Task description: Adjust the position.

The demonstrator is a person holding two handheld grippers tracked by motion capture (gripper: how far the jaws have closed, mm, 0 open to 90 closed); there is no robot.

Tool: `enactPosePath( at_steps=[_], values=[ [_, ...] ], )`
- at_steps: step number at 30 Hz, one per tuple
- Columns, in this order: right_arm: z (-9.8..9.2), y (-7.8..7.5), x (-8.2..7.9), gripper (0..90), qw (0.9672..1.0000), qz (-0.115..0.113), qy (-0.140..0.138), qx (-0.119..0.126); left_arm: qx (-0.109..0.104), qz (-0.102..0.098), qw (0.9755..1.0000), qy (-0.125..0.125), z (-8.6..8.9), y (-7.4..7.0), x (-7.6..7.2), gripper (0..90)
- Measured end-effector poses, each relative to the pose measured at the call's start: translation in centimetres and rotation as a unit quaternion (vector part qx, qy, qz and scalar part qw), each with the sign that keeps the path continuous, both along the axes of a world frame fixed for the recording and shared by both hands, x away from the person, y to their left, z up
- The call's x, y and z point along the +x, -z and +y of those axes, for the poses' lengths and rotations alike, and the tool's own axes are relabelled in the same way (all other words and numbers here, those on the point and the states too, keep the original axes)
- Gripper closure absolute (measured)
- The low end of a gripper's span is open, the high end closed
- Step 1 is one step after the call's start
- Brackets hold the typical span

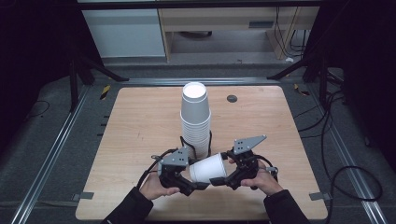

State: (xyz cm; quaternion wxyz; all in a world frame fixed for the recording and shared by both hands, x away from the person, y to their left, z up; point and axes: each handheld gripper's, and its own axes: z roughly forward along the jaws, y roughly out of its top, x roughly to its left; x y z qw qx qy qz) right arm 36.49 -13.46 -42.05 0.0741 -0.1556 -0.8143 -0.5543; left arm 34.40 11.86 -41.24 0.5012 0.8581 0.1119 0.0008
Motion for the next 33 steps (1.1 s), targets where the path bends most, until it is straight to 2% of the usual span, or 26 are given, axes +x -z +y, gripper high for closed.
enactPosePath(
  at_steps=[5,8,14,22,25,26,28,30,33],
  values=[
    [-0.2,-0.1,0.0,7.3,1.0,0.003,-0.002,0.008,-0.003,0.01,0.9999,0.001,0.1,-0.1,0.1,21.0],
    [-0.3,-0.3,0.0,8.4,0.9999,0.001,-0.003,0.01,0.001,0.007,1.0,-0.001,0.0,-0.2,0.0,20.0],
    [-0.4,-0.5,-0.1,8.9,1.0,-0.008,-0.001,-0.005,0.01,0.011,0.9999,-0.003,0.2,-0.3,0.1,18.7],
    [-1.2,-1.2,0.1,9.1,0.9995,-0.024,0.016,-0.009,0.016,0.013,0.9996,-0.018,1.0,-0.8,0.4,15.3],
    [-1.4,-1.9,0.3,9.1,0.9985,-0.042,0.023,-0.027,0.026,0.005,0.9994,-0.023,1.3,-1.1,0.5,13.3],
    [-1.4,-2.1,0.4,9.0,0.998,-0.048,0.023,-0.035,0.026,0.008,0.9993,-0.025,1.4,-1.2,0.5,13.3],
    [-1.3,-2.6,0.5,9.0,0.9962,-0.062,0.024,-0.057,0.032,0.005,0.9992,-0.025,1.6,-1.4,0.6,11.8],
    [-1.0,-2.8,0.7,9.1,0.996,-0.062,0.018,-0.062,0.037,0.006,0.999,-0.025,1.7,-1.5,0.7,11.2],
    [-0.2,-3.2,0.9,9.0,0.9936,-0.071,0.01,-0.088,0.047,0.004,0.9986,-0.023,1.7,-1.4,0.8,10.9]
  ],
)
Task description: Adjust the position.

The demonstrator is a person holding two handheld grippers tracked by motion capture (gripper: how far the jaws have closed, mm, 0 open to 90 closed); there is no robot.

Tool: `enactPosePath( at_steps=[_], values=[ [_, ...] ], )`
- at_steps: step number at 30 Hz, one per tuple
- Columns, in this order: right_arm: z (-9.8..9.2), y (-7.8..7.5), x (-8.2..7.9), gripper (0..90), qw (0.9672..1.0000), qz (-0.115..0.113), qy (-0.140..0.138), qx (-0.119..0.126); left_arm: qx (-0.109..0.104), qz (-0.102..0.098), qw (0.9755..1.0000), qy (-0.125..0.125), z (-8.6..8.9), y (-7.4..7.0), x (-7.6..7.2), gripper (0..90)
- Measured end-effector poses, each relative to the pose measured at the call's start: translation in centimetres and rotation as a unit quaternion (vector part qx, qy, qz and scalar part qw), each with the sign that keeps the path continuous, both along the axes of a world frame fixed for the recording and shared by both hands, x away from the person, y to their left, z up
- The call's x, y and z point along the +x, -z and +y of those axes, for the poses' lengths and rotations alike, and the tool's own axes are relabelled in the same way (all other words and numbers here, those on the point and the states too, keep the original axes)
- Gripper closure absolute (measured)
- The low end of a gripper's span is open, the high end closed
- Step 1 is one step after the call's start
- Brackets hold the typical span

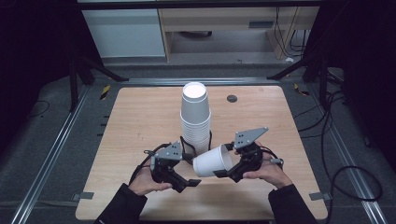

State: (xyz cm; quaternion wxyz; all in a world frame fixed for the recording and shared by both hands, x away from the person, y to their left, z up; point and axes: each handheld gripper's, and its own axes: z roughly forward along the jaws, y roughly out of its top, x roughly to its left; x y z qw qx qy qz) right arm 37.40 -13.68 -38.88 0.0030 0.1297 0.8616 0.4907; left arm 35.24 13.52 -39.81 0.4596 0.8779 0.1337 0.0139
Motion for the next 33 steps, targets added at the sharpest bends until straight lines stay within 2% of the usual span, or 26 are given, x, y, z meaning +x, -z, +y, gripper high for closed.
enactPosePath(
  at_steps=[4,10,23,25,27,33],
  values=[
    [1.4,-0.6,0.3,8.9,0.9994,-0.006,-0.016,-0.03,0.016,-0.005,0.9999,0.003,-0.3,0.0,0.0,10.4],
    [3.1,-0.8,0.5,8.9,0.9983,-0.008,-0.033,-0.046,0.033,-0.008,0.9994,0.008,-0.6,0.1,0.1,9.1],
    [4.4,-0.6,0.3,8.8,0.9969,-0.002,-0.052,-0.059,0.053,-0.006,0.9984,0.018,-1.2,0.7,0.3,11.8],
    [4.6,-0.5,0.3,8.7,0.9968,-0.001,-0.054,-0.059,0.052,-0.005,0.9985,0.018,-1.1,0.8,0.3,14.2],
    [4.7,-0.5,0.3,8.6,0.9969,0.002,-0.054,-0.058,0.053,-0.008,0.9984,0.016,-1.1,0.8,0.3,20.9],
    [4.7,-0.4,0.3,6.8,0.9965,0.007,-0.057,-0.061,0.057,-0.009,0.9981,0.019,-1.1,0.9,0.1,22.0]
  ],
)
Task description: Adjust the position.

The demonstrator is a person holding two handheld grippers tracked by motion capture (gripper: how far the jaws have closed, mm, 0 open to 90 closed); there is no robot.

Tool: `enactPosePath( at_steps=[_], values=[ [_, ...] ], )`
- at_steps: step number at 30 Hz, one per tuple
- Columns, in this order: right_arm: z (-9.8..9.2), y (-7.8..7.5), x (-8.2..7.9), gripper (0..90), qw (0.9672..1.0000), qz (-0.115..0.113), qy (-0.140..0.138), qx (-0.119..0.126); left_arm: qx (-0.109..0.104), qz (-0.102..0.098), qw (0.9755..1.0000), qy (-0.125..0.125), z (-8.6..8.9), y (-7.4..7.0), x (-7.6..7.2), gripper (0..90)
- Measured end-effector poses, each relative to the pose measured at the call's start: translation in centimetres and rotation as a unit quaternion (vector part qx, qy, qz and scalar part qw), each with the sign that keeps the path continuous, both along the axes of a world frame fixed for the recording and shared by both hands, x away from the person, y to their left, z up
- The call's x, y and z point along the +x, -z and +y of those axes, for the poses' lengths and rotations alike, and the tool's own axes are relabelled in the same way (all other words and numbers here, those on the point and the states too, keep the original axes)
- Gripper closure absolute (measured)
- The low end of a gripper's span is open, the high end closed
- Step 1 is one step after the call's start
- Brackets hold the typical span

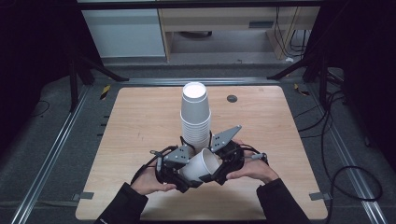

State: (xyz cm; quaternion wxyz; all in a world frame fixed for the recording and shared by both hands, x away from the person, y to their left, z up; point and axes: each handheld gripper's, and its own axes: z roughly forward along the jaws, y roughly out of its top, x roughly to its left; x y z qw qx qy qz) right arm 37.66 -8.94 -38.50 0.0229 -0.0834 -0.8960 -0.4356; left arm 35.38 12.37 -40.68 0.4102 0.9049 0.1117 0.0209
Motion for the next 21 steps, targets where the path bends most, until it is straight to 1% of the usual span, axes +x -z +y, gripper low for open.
enactPosePath(
  at_steps=[1,2,6,7,8,9,11,12,13,16,17,21],
  values=[
    [0.0,0.1,0.0,6.4,1.0,0.002,0.0,-0.001,-0.001,-0.004,1.0,-0.003,0.0,0.0,0.0,22.1],
    [0.0,0.1,0.0,6.0,1.0,-0.001,0.002,0.001,-0.003,-0.001,1.0,-0.002,0.0,0.0,0.0,22.1],
    [-0.4,-0.1,0.0,4.8,0.9996,-0.001,0.006,0.027,-0.009,-0.003,0.9999,-0.005,0.3,-0.1,0.0,22.2],
    [-0.6,-0.2,0.0,4.6,0.9994,-0.006,0.013,0.03,-0.011,-0.002,0.9999,-0.006,0.4,-0.1,0.1,22.2],
    [-0.7,-0.2,0.0,4.4,0.9992,-0.01,0.018,0.034,-0.016,0.0,0.9998,-0.011,0.6,0.0,0.2,22.2],
    [-1.1,-0.4,-0.1,4.2,0.9989,-0.008,0.018,0.043,-0.022,0.004,0.9997,-0.013,0.7,0.0,0.2,22.2],
    [-1.7,-0.7,-0.2,4.2,0.998,-0.012,0.028,0.055,-0.022,-0.002,0.9996,-0.02,0.9,0.0,0.3,22.1],
    [-1.9,-0.8,-0.2,4.1,0.9978,-0.013,0.031,0.057,-0.028,-0.001,0.9993,-0.023,1.1,-0.1,0.3,22.1],
    [-2.4,-0.9,-0.2,4.1,0.9973,-0.015,0.038,0.061,-0.032,-0.002,0.9992,-0.023,1.2,-0.1,0.3,22.1],
    [-3.4,-1.0,-0.3,3.8,0.9958,-0.013,0.055,0.072,-0.043,-0.006,0.9984,-0.035,1.4,0.0,0.3,22.0],
    [-3.8,-1.0,-0.4,3.8,0.9948,-0.01,0.063,0.079,-0.048,-0.007,0.9981,-0.037,1.4,0.0,0.3,22.0],
    [-4.9,-0.5,-0.7,3.6,0.9921,-0.004,0.081,0.096,-0.065,-0.013,0.9968,-0.044,1.3,0.2,0.2,22.0]
  ],
)
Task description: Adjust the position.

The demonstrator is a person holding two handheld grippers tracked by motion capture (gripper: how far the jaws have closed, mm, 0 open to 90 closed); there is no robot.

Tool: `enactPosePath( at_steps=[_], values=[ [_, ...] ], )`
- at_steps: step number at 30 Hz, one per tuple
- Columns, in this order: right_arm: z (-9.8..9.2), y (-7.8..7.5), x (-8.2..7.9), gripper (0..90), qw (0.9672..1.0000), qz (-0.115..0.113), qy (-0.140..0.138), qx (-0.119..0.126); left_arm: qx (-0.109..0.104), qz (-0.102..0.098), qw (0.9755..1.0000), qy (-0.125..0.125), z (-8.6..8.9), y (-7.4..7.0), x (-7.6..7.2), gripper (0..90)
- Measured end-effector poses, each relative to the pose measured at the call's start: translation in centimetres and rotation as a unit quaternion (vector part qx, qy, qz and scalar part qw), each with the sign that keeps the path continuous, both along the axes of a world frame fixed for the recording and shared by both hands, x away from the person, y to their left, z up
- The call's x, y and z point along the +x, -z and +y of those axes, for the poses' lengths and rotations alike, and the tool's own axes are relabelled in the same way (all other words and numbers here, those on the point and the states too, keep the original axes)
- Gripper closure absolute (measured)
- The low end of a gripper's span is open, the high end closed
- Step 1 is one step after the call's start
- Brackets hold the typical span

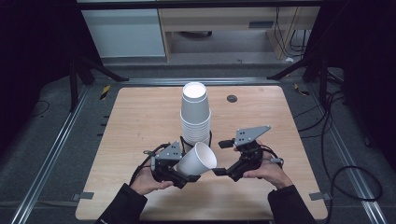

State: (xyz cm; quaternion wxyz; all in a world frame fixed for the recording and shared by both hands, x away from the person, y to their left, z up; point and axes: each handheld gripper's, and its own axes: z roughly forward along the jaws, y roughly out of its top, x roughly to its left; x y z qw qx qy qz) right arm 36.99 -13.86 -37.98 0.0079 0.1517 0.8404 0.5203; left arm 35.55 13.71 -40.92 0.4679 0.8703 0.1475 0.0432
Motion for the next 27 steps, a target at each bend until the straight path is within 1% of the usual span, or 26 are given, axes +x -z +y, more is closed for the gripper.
enactPosePath(
  at_steps=[2,5,7,11,15,20,27],
  values=[
    [-0.3,0.3,-0.1,3.3,1.0,0.004,0.006,0.006,-0.006,-0.004,1.0,-0.003,-0.2,0.1,-0.1,22.0],
    [-0.6,0.7,-0.2,3.3,0.9998,0.011,0.007,0.016,-0.004,-0.006,1.0,-0.003,-0.5,0.3,-0.2,22.0],
    [-0.5,0.8,-0.3,3.2,0.9999,0.011,0.009,0.009,-0.008,-0.009,0.9999,-0.004,-0.8,0.4,-0.3,21.9],
    [-0.1,1.2,-0.4,3.2,0.9997,0.018,0.006,0.013,-0.015,-0.008,0.9999,-0.001,-1.2,0.6,-0.5,22.0],
    [0.5,1.7,-0.2,3.2,0.9996,0.026,0.002,0.009,-0.011,-0.006,0.9999,0.002,-1.7,1.0,-0.6,22.0],
    [1.0,2.2,0.0,3.1,0.9994,0.035,-0.001,0.009,-0.014,-0.005,0.9999,0.001,-2.0,1.2,-0.6,22.1],
    [1.8,2.7,0.2,3.2,0.999,0.044,-0.007,0.009,-0.007,-0.008,0.9999,0.003,-2.5,1.4,-0.7,22.1]
  ],
)
